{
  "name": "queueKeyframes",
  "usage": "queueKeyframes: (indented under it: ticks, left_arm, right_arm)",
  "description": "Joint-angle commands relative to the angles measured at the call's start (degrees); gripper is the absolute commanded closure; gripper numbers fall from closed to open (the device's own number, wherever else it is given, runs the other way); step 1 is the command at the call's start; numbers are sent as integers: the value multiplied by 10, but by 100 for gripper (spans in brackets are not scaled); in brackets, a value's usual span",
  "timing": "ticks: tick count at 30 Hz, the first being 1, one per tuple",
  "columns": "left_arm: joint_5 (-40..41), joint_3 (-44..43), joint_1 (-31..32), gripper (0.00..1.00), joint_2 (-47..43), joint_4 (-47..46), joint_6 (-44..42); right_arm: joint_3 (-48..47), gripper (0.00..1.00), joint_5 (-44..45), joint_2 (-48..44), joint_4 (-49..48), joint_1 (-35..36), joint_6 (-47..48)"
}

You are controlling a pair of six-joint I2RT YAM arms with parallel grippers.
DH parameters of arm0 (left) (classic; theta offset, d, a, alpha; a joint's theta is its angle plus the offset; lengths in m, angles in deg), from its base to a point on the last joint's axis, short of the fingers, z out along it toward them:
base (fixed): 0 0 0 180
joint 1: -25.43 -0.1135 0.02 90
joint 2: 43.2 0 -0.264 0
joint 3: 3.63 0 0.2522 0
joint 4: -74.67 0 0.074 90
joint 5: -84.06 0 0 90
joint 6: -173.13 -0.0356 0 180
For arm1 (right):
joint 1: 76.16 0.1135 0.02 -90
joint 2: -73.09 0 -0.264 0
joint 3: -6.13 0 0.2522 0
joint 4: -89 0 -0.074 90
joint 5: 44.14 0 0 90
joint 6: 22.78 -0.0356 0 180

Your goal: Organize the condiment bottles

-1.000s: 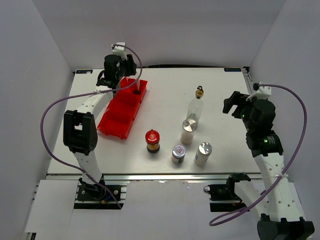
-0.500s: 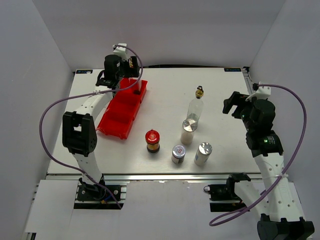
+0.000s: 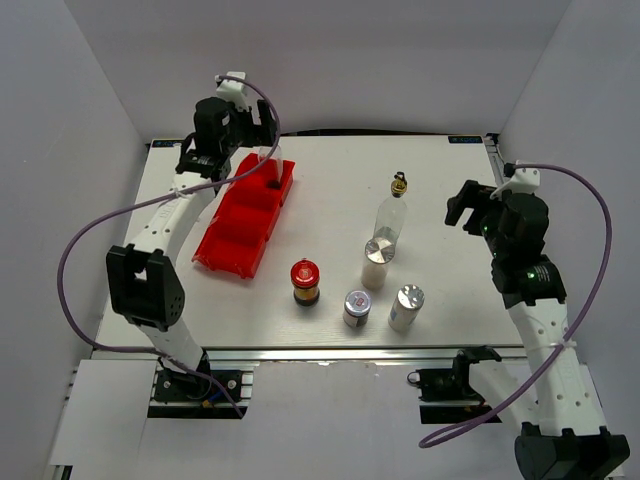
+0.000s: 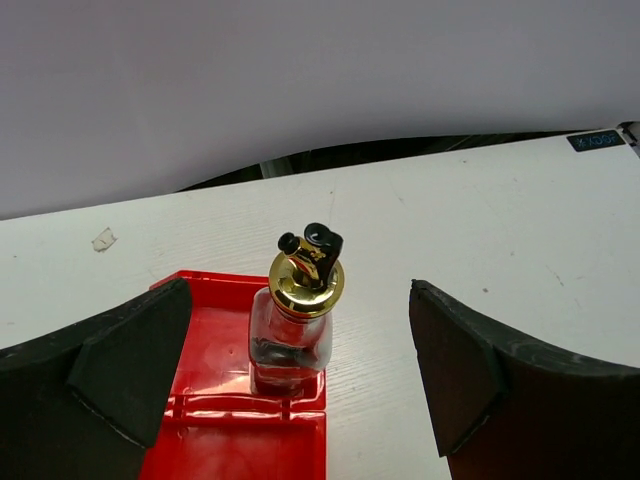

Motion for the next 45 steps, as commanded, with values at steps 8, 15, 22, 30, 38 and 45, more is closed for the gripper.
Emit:
queueKeyframes:
  ticks: [8, 15, 22, 30, 38, 45]
  left_arm:
    - [37, -6, 88, 2, -157, 40, -18]
    - [-62, 21, 197, 2, -167, 66, -52]
    - [-108, 72, 291, 2, -119, 5, -85]
    - [-91, 41, 339, 2, -24, -75, -68]
    - [-21, -30, 355, 2, 83, -85, -69]
    - [32, -61, 368, 2, 138, -110, -62]
  right_arm:
    - [-73, 11, 67, 61, 74, -5, -30]
    - [-103, 11, 25, 90, 102, -43, -49]
    - [-90, 11, -8, 80, 96, -56, -44]
    - [-80, 11, -12, 66, 87, -57, -41]
    - [-72, 11, -17, 40, 73, -57, -45]
    - [-61, 10, -22, 18, 59, -57, -45]
